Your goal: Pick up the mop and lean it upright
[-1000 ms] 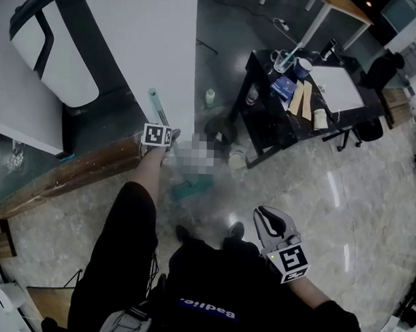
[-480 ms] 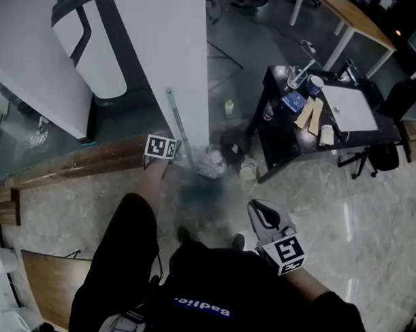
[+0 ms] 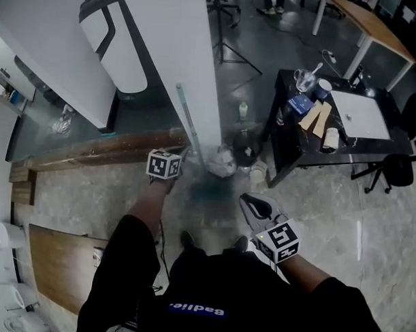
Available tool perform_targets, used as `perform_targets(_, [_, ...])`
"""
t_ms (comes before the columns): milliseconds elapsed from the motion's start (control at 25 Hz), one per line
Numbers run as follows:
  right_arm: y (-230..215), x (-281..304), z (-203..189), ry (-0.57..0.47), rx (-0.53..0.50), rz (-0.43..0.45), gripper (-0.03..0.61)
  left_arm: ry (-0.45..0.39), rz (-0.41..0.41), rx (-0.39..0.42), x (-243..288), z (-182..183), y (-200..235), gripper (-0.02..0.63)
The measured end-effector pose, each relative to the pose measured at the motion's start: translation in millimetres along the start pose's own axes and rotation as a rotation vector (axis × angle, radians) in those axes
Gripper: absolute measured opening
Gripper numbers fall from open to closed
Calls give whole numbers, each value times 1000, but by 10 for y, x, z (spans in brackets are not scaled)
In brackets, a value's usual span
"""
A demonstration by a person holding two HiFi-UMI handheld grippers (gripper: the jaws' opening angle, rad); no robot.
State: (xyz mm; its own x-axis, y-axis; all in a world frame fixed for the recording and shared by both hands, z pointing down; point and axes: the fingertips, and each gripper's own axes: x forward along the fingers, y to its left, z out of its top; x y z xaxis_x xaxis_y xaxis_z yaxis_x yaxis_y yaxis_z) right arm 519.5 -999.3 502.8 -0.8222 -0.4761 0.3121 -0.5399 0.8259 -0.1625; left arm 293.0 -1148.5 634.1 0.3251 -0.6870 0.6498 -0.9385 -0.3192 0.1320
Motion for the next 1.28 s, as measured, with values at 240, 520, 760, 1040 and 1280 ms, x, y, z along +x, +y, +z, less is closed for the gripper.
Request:
perform_targets(240, [297,26,37,-14,-8,8,23,-151,-42,52,-632,129,-432,20])
perform_targets(520, [992,111,12,-29,15,-69,17,-361,-111,70,-1688,-38,-843,20])
perform_targets(760, [1811,107,-140,-15,16,-111,15,-497,-164,122,-2743,-311,-1044,20])
perform_targets(1040, [2528,-111,-278,20,-19,-109,8,-572,-198,113,-3546,-707,-1310,20])
perform_targets(1280, [2781,-448,-305,-8,-32,-53,3,-548,-214,94,-3829,-1106,-1900,20])
